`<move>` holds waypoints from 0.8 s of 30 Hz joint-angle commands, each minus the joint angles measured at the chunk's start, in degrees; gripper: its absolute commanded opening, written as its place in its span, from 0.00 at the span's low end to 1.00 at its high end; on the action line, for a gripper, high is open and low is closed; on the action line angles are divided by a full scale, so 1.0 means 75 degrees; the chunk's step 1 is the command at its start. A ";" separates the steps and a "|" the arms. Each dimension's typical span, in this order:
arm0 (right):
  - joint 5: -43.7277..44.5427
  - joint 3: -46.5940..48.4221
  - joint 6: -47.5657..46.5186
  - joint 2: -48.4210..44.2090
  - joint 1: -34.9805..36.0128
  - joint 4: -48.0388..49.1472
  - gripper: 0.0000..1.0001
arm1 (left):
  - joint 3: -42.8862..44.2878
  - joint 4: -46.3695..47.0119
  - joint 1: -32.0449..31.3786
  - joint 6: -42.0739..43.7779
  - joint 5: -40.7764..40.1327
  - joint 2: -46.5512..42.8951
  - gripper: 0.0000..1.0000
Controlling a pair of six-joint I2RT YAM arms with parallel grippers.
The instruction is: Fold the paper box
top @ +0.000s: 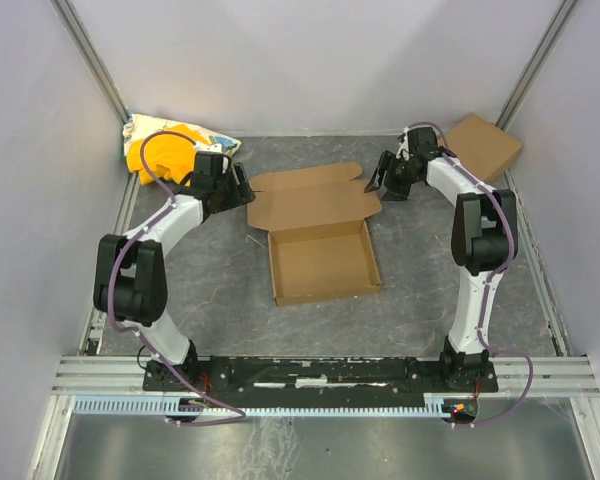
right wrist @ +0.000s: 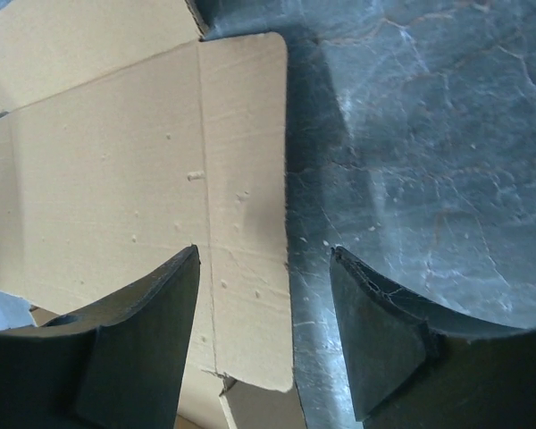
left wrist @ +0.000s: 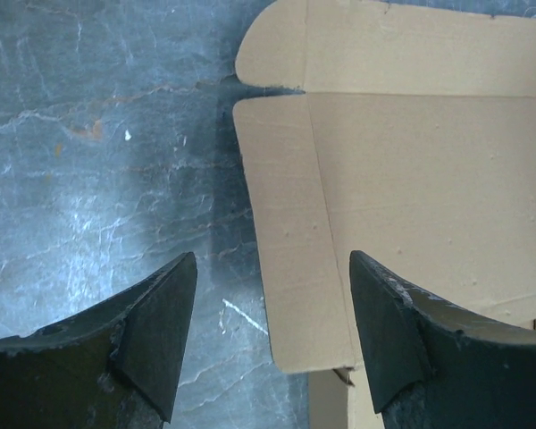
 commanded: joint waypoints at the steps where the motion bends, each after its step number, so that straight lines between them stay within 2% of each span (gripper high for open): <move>1: -0.0638 0.0656 -0.0104 0.0154 -0.0013 0.0229 0.67 | 0.0721 -0.0051 -0.0009 -0.0139 0.0255 0.0481 0.75; 4: -0.0819 0.0819 -0.0211 0.0310 -0.0013 0.0091 0.64 | 0.0856 -0.0037 -0.0005 -0.0162 0.0470 0.0768 0.73; 10: -0.0744 0.1046 -0.0712 0.0359 0.0028 -0.0512 0.51 | 0.0967 -0.0069 -0.0006 -0.0158 0.0679 0.1029 0.70; 13: -0.0674 0.1131 -0.0863 0.0361 0.0055 -0.0723 0.49 | 0.1032 -0.0111 -0.0012 -0.0149 0.0860 0.1163 0.69; 18: -0.0199 0.1095 -0.1014 0.0279 0.0082 -0.1047 0.49 | 0.1200 -0.0271 -0.0012 -0.0057 0.0978 0.1351 0.69; 21: 0.0350 0.1082 -0.1054 0.0239 0.0076 -0.1188 0.57 | 0.1235 -0.0313 -0.0020 -0.0019 0.0960 0.1395 0.69; 24: 0.0222 0.1227 -0.1157 0.0392 0.0074 -0.1295 0.58 | 0.1263 -0.0327 -0.0019 -0.0004 0.1006 0.1464 0.69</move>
